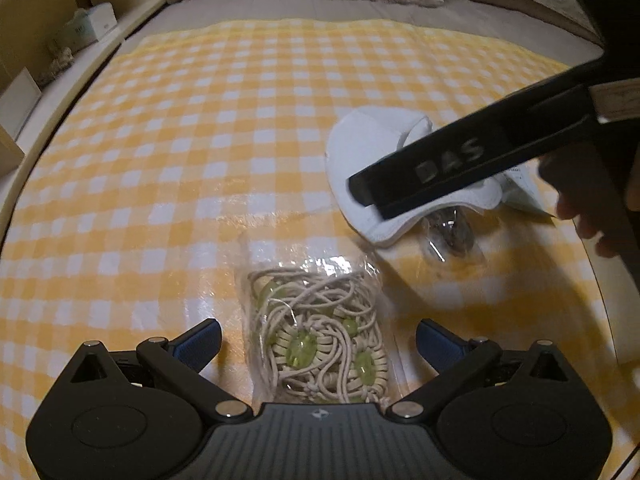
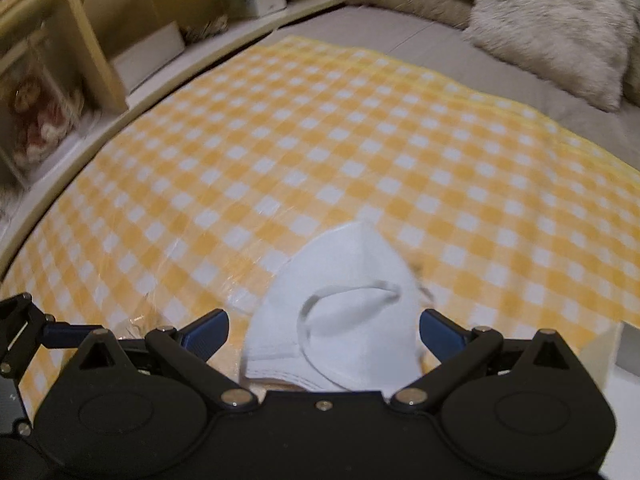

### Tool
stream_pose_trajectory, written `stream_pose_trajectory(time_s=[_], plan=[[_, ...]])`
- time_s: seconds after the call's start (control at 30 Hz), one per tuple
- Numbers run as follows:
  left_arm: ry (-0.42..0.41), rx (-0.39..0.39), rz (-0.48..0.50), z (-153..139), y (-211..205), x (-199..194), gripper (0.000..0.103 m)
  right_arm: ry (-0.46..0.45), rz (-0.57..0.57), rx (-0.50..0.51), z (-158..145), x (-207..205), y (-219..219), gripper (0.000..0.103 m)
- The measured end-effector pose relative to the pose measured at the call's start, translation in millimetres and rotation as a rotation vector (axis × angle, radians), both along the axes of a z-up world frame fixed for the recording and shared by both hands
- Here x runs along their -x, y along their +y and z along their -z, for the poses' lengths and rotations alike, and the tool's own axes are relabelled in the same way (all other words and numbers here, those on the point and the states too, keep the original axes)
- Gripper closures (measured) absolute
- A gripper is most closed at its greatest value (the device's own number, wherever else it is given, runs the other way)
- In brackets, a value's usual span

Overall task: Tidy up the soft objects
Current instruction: 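Grasp the white face mask with the right tool while the left grasps the clear beaded-cord bag, then lift the mask and cord bag and carry both over the white tray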

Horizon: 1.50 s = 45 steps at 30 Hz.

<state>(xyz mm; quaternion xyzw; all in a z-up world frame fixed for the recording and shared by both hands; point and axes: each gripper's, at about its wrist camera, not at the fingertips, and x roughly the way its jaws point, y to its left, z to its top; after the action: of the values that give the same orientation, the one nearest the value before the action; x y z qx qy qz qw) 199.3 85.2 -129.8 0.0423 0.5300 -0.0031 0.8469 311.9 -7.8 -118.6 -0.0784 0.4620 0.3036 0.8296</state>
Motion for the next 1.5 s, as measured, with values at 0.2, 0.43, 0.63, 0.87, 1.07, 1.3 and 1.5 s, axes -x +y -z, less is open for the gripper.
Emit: stream_pose_trajectory(time_s=[0.2, 0.43, 0.63, 0.87, 1.07, 1.3, 1.5], plan=[[0.044, -0.013, 0.022, 15, -3, -5, 0.021, 0.006, -0.045, 0.129, 18, 0, 20, 0.029], [0.033, -0.011, 0.046, 20, -5, -3, 0.038, -0.008, -0.024, 0.146, 15, 1, 10, 0.063], [0.03, 0.031, 0.024, 2, 5, -2, 0.042, -0.018, -0.01, 0.118, 1, 5, -6, 0.089], [-0.027, 0.076, -0.005, -26, 19, 5, 0.043, -0.055, -0.003, 0.072, -18, 19, -22, 0.099], [-0.086, 0.109, -0.033, -56, 24, 10, 0.043, -0.099, 0.0, 0.0, -43, 33, -38, 0.099], [-0.152, 0.147, -0.061, -83, 22, 13, 0.043, -0.149, 0.044, -0.097, -67, 50, -64, 0.099], [-0.214, 0.169, -0.066, -100, 8, 18, 0.043, -0.174, 0.097, -0.146, -85, 63, -87, 0.099]])
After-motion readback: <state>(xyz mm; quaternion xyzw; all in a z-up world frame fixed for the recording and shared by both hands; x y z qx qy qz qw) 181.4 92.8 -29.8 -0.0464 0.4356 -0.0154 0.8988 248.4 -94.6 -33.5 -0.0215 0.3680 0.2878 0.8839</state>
